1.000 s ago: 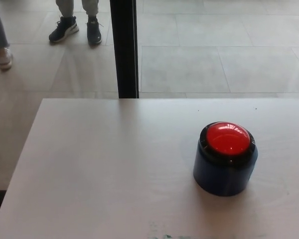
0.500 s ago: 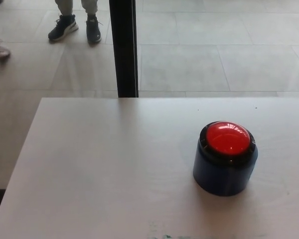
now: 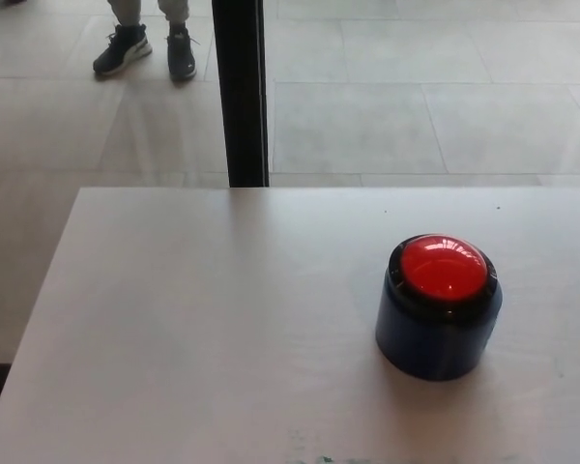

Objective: The robot uses its right hand to press the red button kept in the middle of the desk

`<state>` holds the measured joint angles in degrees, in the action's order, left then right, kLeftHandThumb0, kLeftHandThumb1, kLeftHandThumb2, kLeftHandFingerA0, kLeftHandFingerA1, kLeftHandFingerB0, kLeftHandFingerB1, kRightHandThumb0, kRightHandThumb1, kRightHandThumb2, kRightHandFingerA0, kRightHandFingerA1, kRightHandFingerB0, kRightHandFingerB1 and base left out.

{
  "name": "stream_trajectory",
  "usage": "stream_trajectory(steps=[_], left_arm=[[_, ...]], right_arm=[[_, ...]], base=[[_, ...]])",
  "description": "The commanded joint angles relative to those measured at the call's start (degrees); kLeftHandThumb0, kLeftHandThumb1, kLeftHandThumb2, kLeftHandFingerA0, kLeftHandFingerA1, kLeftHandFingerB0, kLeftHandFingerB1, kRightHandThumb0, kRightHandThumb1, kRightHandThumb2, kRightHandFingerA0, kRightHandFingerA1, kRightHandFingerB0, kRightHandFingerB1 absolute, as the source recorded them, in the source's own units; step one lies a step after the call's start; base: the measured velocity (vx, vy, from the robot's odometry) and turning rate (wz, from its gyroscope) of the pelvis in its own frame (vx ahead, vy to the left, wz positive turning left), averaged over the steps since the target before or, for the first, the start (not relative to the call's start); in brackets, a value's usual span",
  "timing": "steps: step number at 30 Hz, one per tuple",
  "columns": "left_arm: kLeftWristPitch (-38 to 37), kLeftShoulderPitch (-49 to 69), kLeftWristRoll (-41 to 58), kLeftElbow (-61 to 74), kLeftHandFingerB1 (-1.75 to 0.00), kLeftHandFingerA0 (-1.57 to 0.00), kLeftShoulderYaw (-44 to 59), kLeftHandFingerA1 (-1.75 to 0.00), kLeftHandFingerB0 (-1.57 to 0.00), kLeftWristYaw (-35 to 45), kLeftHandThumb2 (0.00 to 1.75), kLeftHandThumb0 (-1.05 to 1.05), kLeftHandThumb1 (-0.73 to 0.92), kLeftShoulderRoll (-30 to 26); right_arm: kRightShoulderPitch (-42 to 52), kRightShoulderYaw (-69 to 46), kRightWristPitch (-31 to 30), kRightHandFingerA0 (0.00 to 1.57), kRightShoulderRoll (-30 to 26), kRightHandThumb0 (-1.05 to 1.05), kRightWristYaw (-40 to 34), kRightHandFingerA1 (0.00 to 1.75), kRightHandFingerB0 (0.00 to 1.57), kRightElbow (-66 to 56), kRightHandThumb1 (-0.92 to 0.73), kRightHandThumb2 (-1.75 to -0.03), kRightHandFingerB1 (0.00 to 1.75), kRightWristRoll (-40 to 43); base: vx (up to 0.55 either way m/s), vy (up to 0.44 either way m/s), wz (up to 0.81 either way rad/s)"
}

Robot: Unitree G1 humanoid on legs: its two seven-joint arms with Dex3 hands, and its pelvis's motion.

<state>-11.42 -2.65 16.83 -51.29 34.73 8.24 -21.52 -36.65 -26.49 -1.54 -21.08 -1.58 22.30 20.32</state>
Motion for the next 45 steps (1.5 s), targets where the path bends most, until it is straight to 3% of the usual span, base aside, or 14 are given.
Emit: stream_trajectory(steps=[1, 9, 10, 16, 17, 26, 27, 31, 32, 36, 37, 38, 39, 45], left_arm=[[-2.9, 1.6, -0.2, 0.7, -1.26, -0.79, -0.8, -1.74, -0.69, -1.2, 0.78, -0.14, 0.78, 0.3], [-1.2, 2.0, -0.2, 1.0, -1.06, -1.12, -1.7, -1.37, -0.77, -1.3, 1.07, -0.15, 0.62, -0.2], [-1.5, 1.6, -0.1, -0.1, -1.31, -0.79, -1.7, -1.75, -0.67, -1.1, 0.90, -0.10, 0.72, -0.5], [-2.4, 0.9, 0.3, -1.8, -1.29, -0.83, -1.6, -1.74, -0.68, -1.2, 0.90, -0.10, 0.72, -0.6], [-2.4, 0.8, 0.2, -2.0, -1.30, -0.82, -1.7, -1.74, -0.68, -1.3, 0.92, -0.10, 0.71, -0.8], [-1.5, 1.7, 0.5, -0.5, -1.30, -0.82, -1.7, -1.75, -0.69, -1.5, 0.91, -0.09, 0.72, -0.6], [-2.0, 1.6, 0.5, -1.2, -1.08, -1.14, -1.6, -1.38, -0.79, -1.2, 1.08, -0.15, 0.62, -0.7], [-1.8, 1.6, 0.6, -1.7, -1.30, -0.80, -1.5, -1.75, -0.69, -1.2, 0.90, -0.09, 0.73, -0.9], [-1.6, 1.7, 0.6, -1.3, -1.08, -1.13, -1.5, -1.38, -0.79, -1.4, 1.07, -0.17, 0.62, -0.8], [-1.7, 1.6, 0.4, -1.2, -1.28, -0.94, -1.7, -1.74, -0.71, -1.4, 0.93, -0.02, 0.66, -0.7], [-1.7, 1.7, 0.3, -1.1, -1.10, -1.16, -1.8, -1.39, -0.81, -1.6, 1.09, -0.16, 0.61, -0.7], [-1.5, 1.8, 0.0, -0.7, -1.35, -0.82, -2.0, -1.75, -0.68, -2.0, 0.98, -0.10, 0.66, -0.6], [-1.2, 1.7, 0.1, -0.7, -1.09, -1.13, -1.9, -1.38, -0.80, -2.3, 1.07, -0.16, 0.62, -0.6], [-1.6, 1.6, 1.1, -1.9, -1.28, -0.82, -1.3, -1.75, -0.69, -1.3, 0.88, -0.11, 0.75, -0.7]], right_arm=[[-6.5, 11.5, 1.0, 0.93, 4.4, -0.26, 5.4, 1.75, 0.73, 2.0, -0.50, -1.14, 1.64, -5.1], [-12.9, 18.4, 3.9, 0.96, 9.7, -0.31, 6.1, 1.75, 0.77, 11.3, -0.50, -1.13, 1.47, -7.3], [-13.7, 18.8, 4.1, 0.94, 10.7, -0.30, 5.1, 1.75, 0.76, 12.4, -0.55, -1.10, 1.44, -7.8], [-16.1, 21.7, 3.7, 1.25, 14.7, -0.25, 1.0, 1.40, 0.94, 18.6, -0.56, -1.14, 1.19, -11.9], [-15.6, 23.5, 4.7, 0.95, 14.3, -0.19, 1.1, 1.75, 0.79, 19.1, -0.64, -1.04, 1.47, -14.1], [-14.4, 30.0, 6.1, 0.94, 13.7, -0.17, 0.3, 1.75, 0.79, 21.5, -0.44, -1.33, 1.55, -20.5], [-14.1, 30.3, 6.2, 0.92, 13.6, -0.17, 0.2, 1.75, 0.77, 21.4, -0.43, -1.32, 1.56, -20.8], [-11.0, 31.4, 7.0, 0.95, 14.0, -0.18, 0.4, 1.75, 0.78, 20.5, -0.44, -1.31, 1.59, -22.0], [-9.9, 31.8, 7.2, 0.95, 14.1, -0.16, 0.4, 1.75, 0.78, 20.2, -0.44, -1.32, 1.58, -22.4], [-7.4, 32.7, 7.3, 0.95, 14.4, -0.20, 0.3, 1.75, 0.77, 19.9, -0.54, -1.14, 1.55, -23.7], [-7.0, 32.8, 6.6, 0.93, 14.5, -0.20, 0.2, 1.75, 0.76, 19.6, -0.53, -1.15, 1.56, -23.8], [-6.2, 33.1, 5.5, 1.21, 14.8, -0.27, 0.3, 1.39, 0.97, 19.1, -0.52, -1.14, 1.25, -24.0], [-5.6, 33.4, 4.9, 1.23, 15.1, -0.26, 0.3, 1.40, 0.98, 18.3, -0.51, -1.14, 1.26, -24.2], [-2.8, 32.7, 2.3, 0.92, 16.5, -0.18, 0.3, 1.75, 0.76, 15.8, -0.51, -1.19, 1.56, -23.7]], base=[[0.00, 0.000, 0.00], [0.00, 0.000, 0.00], [0.00, 0.000, 0.00], [0.00, 0.000, 0.00], [0.00, 0.000, 0.00], [0.00, 0.000, 0.00], [0.00, 0.000, 0.00], [0.00, 0.000, 0.00], [0.00, 0.000, 0.00], [0.00, 0.000, 0.00], [0.00, 0.000, 0.00], [0.00, 0.000, 0.00], [0.00, 0.000, 0.00], [0.00, 0.000, 0.00]])
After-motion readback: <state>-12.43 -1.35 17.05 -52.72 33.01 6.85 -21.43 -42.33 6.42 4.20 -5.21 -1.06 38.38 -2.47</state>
